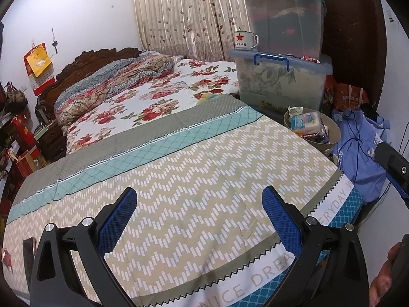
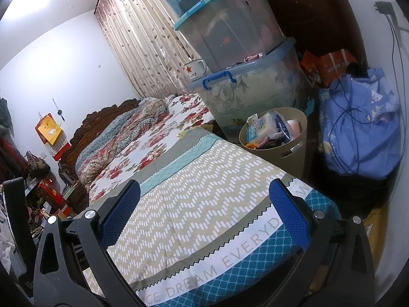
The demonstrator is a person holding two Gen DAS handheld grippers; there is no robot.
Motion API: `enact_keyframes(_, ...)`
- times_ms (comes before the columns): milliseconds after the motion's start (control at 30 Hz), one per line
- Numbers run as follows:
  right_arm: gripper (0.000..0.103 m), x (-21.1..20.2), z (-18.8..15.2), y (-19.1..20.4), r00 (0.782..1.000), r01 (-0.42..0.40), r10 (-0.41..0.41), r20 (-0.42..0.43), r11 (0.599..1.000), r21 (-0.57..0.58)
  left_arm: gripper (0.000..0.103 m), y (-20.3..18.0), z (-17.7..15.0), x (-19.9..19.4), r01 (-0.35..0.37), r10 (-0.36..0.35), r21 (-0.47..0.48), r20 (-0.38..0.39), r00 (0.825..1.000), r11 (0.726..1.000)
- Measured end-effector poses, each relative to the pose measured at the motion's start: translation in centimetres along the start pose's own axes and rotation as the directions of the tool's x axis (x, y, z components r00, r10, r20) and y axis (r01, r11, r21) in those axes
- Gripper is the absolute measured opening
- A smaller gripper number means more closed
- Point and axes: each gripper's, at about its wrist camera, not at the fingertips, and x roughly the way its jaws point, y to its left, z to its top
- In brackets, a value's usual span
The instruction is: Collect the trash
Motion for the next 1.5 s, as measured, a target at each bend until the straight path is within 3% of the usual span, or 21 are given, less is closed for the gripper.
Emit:
enact_keyframes(700,0.1,-0.2,-0.6,-0.1,1.0,0.012,-0.012,-0.004,1.0,0.013,0.094,0.0,-0.4,0.7,0.022,-0.021,0.004,-0.041,0.999,1.0)
enact_keyframes(1133,0.1,-0.3,-0.4,-0.1,0.999,0.044,-0.044,0.006,0.999,0.002,0.094,-0.4,-0.5,0.2,-0.003,0.003,0.029,-0.012,1.0,1.0)
enact_keyframes(1500,0.1,-0.2,-0.5,0.1,0.999,0.035,-0.035,-0.004,0.999,0.001,0.094,-0.2,-0.6,1.3,0.018,-0.016,0.023,-0.085,0.996,1.0)
